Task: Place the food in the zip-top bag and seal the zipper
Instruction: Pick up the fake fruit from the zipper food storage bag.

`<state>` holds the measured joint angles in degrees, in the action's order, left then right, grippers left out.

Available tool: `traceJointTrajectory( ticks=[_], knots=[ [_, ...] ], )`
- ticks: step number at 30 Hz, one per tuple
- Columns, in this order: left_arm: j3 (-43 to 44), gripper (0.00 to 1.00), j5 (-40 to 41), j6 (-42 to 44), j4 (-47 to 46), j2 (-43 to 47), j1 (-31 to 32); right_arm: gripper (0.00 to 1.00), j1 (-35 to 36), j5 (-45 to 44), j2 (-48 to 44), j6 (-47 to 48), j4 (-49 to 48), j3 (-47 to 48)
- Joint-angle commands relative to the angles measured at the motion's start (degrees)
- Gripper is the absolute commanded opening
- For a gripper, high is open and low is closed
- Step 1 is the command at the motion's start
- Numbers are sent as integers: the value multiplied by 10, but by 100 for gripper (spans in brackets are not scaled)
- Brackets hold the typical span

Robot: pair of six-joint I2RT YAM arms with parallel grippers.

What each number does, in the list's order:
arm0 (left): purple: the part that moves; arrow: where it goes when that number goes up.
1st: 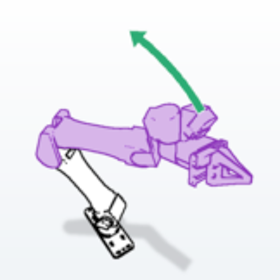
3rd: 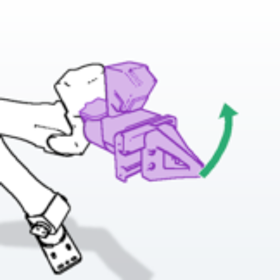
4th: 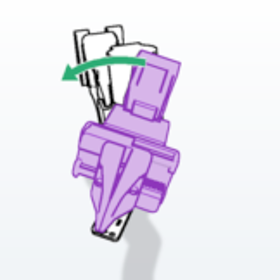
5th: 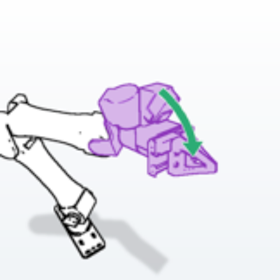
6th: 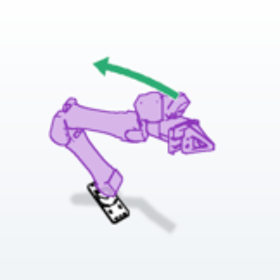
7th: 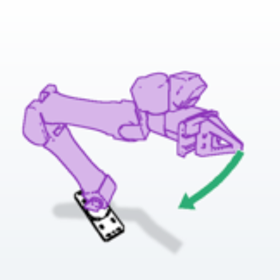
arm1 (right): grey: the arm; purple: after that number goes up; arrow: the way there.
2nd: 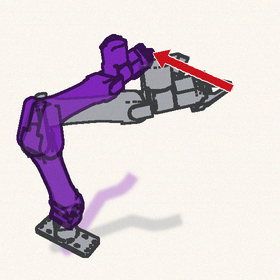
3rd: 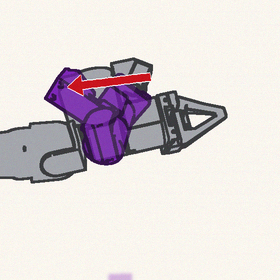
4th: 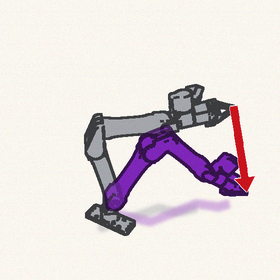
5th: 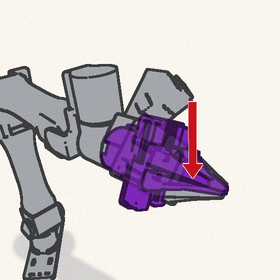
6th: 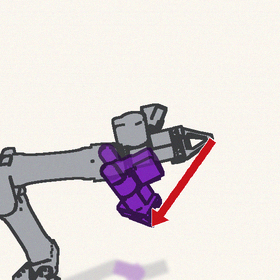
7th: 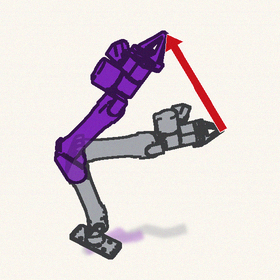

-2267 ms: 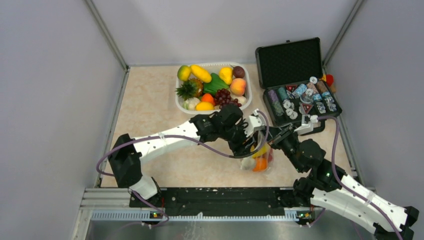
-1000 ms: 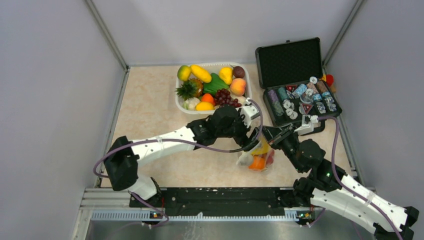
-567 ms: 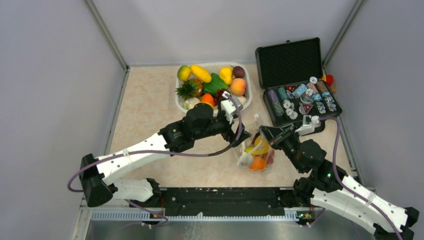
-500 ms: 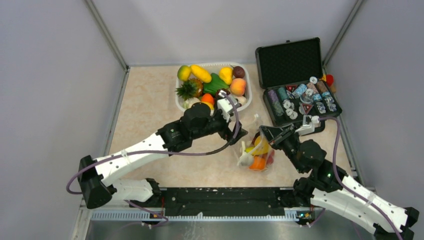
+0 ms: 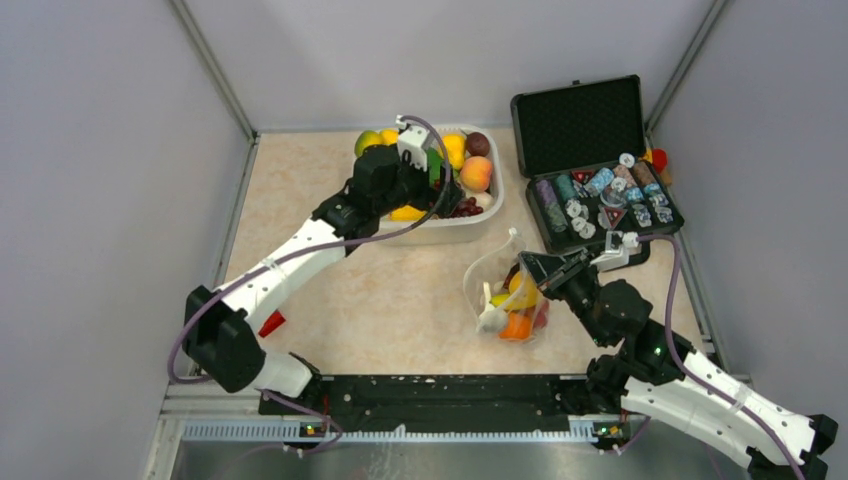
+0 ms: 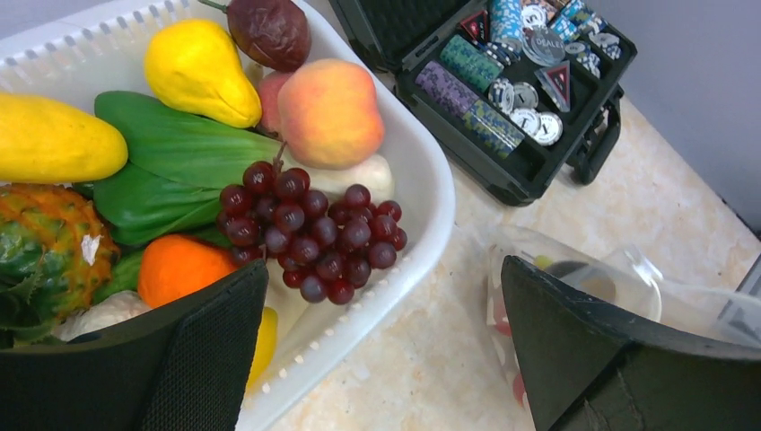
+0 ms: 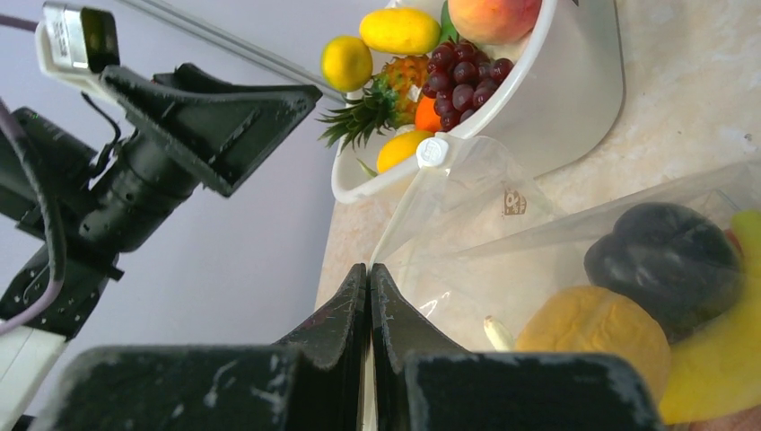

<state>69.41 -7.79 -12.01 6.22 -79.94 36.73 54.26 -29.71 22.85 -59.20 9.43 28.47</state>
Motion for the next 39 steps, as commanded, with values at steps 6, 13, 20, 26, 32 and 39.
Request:
traceJointTrajectory(
  ticks=[6,13,20,26,32,39],
  knots=[
    [90,98,-47,-61,-20,-90,-40,0,4,-7,-11,-2,-16,4],
    [160,95,-64,-2,-57,-188,-39,0,4,-6,-12,-2,-19,2],
    [247,93,-43,39,-46,-277,-39,0,3,-10,-17,-3,-14,0],
    [310,92,-34,60,-24,-339,-37,0,3,-16,-26,-2,-5,0],
    [326,89,-38,73,-1,-377,-29,0,3,-21,-28,1,1,5],
    [346,83,-19,80,27,-405,-20,0,4,-18,-27,0,-4,5]
  ],
)
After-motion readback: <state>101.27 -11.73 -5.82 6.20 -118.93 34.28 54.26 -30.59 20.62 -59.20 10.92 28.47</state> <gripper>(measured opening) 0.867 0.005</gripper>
